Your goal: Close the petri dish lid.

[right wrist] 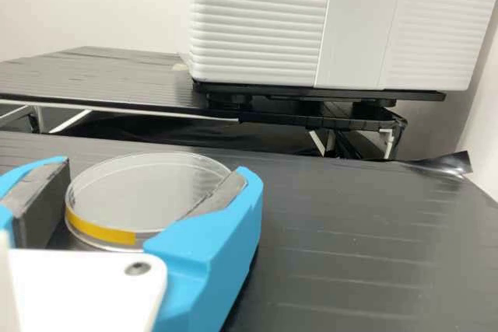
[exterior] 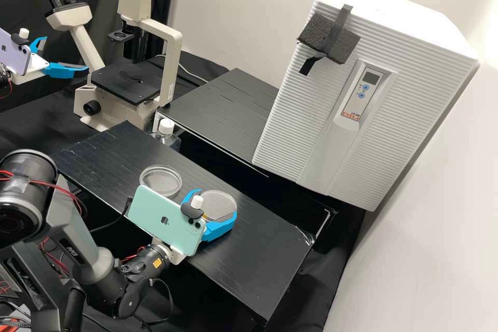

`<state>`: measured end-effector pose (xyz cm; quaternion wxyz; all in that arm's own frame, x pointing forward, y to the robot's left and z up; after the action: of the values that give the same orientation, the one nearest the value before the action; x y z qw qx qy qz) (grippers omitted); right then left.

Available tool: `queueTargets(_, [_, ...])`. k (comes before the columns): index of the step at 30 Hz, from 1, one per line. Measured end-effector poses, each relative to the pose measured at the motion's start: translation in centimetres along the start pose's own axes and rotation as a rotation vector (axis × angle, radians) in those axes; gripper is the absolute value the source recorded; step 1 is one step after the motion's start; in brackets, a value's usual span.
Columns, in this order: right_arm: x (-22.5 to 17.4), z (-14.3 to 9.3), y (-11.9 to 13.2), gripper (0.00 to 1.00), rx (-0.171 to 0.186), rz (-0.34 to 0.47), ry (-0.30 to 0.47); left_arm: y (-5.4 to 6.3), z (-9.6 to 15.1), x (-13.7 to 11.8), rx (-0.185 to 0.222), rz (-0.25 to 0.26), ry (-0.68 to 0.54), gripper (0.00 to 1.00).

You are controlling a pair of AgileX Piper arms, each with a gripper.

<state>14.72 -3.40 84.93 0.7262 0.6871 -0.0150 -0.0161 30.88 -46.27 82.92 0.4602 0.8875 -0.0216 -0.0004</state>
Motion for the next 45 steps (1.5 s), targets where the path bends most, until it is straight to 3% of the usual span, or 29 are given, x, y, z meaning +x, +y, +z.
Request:
queueTargets(7, [-0.7, -0.3, 0.8, 0.0, 0.044, 0.051, -0.025, 0.0, 0.0, 0.0, 0.0, 0.0, 0.0, 1.0])
queueTargets(14, [-1.6, -1.4, 1.6, 0.0, 0.072, 0.11, 0.001, 0.0, 0.0, 0.0, 0.0, 0.0, 0.0, 1.0])
queueTargets(20, [-2.0, -2.9, 1.6, 0.0, 0.016, 0.113, 0.061, 0.0, 0.0, 0.0, 0.0, 0.0, 0.0, 1.0])
queueTargets(31, [-1.6, -4.9, 0.0, 0.0, -0.022, -0.023, 0.201, 0.0, 0.0, 0.0, 0.0, 0.0, 0.0, 1.0])
queueTargets(41, [-2.3, -7.7, -1.5, 0.0, -0.126, -0.104, 0.312, 0.0, 0.0, 0.0, 0.0, 0.0, 0.0, 1.0])
queueTargets(45, [-3.3, -8.9, -2.1, 0.0, -0.1, -0.1, 0.264, 0.0, 0.0, 0.0, 0.0, 0.0, 0.0, 1.0])
